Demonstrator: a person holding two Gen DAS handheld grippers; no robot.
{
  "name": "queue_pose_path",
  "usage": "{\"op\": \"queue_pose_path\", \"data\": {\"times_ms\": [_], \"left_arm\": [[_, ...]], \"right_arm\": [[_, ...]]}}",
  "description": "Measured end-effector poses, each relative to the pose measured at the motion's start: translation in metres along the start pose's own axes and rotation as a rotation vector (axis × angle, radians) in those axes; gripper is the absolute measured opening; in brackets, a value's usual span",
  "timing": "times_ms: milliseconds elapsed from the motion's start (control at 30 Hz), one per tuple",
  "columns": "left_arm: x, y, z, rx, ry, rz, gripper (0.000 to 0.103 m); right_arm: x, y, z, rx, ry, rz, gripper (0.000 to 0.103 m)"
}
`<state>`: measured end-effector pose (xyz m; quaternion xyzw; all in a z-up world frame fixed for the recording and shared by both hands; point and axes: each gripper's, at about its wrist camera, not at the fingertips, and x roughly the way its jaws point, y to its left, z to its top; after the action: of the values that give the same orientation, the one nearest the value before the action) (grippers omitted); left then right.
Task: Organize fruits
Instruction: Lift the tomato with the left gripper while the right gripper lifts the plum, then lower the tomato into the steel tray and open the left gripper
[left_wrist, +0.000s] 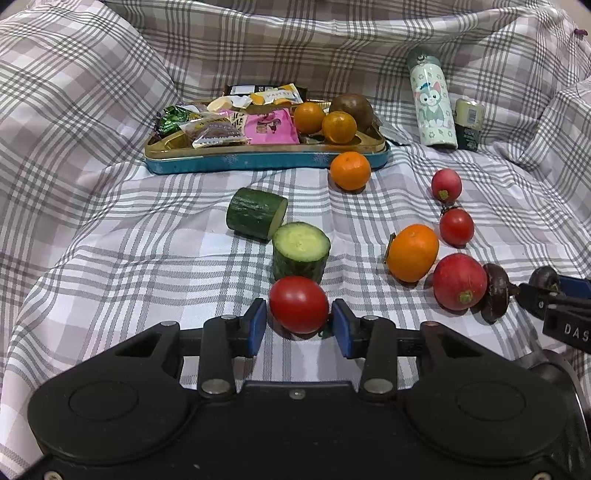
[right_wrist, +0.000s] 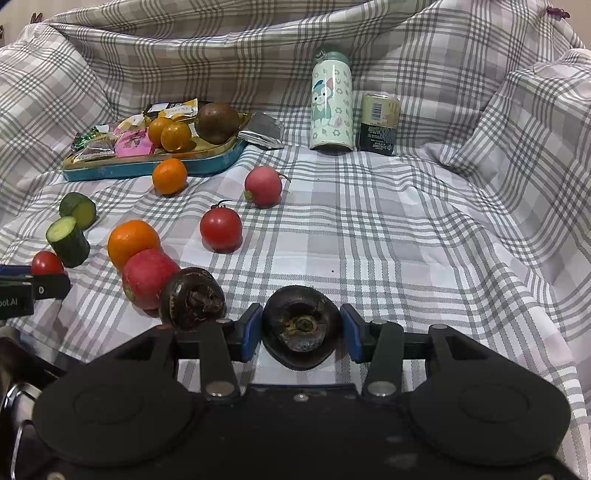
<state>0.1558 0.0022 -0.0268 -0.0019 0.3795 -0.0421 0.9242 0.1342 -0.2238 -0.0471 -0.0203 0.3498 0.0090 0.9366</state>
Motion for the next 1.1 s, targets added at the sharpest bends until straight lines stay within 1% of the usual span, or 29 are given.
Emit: {"op": "queue_pose_path", "data": {"times_ms": [100, 267, 367, 467, 600, 733, 867, 967, 1100], "left_arm": [[-0.001, 0.002, 0.001, -0.012, -0.005, 0.001, 0.05], [0.001, 0.005, 0.002, -0.031, 0.007, 0.007, 0.05], [0.0, 0.007, 0.001, -0.05, -0.008, 0.008, 0.044], [-0.005, 0.01, 0.002, -0.067, -0.023, -0.002, 0.043], [-0.02, 0.011, 0.001, -0.066, -0.06, -0.011, 0.043], [-0.042, 0.008, -0.004, -0.053, -0.094, -0.01, 0.043], [-0.063, 0.007, -0.015, -0.078, -0.091, -0.03, 0.043], [-0.081, 0.006, -0.029, -0.089, -0.095, -0.028, 0.043], [-0.096, 0.006, -0.047, -0.105, -0.074, -0.044, 0.043]], "right_arm": [[-0.001, 0.001, -0.001, -0.011, -0.004, -0.007, 0.048], [-0.003, 0.002, -0.003, -0.022, -0.012, -0.014, 0.048], [-0.006, 0.001, -0.003, -0.014, -0.025, -0.013, 0.048], [-0.011, 0.0, -0.004, -0.008, -0.043, -0.012, 0.048], [-0.021, -0.002, -0.003, 0.013, -0.064, -0.003, 0.048], [-0.041, -0.006, -0.008, 0.058, -0.099, 0.013, 0.048], [-0.064, -0.008, -0.019, 0.088, -0.117, 0.035, 0.048], [-0.08, -0.009, -0.03, 0.103, -0.117, 0.05, 0.048], [-0.101, -0.004, -0.047, 0.104, -0.12, 0.065, 0.048]]}}
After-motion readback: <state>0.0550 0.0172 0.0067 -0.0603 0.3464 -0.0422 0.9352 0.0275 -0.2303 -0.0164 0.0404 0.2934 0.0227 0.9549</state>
